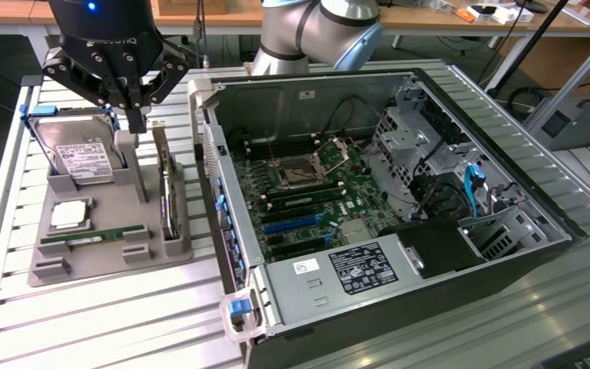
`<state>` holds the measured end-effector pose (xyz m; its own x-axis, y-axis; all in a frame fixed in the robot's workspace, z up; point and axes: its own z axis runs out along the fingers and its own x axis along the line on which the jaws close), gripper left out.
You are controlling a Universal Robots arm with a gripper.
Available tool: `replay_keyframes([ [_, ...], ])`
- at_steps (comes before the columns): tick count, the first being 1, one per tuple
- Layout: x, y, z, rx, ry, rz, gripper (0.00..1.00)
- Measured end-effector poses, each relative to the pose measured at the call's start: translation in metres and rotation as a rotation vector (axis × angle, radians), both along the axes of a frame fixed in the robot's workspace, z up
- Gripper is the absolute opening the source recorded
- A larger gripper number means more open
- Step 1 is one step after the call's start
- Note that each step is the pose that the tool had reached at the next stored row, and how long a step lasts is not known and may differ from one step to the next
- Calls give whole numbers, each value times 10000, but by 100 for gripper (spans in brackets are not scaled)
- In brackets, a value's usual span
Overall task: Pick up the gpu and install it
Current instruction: 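Reach for the gpu, then pick up the gpu and move the gpu toward the slot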
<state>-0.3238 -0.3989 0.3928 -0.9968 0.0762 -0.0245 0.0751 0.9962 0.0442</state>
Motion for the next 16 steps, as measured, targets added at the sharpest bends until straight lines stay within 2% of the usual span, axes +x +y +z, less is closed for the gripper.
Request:
replay_keyframes([
  [10,0,0,0,0,0,0,11],
  [14,0,0,0,0,0,0,36],
  [15,0,0,0,0,0,0,36],
  [16,0,0,0,0,0,0,42],
])
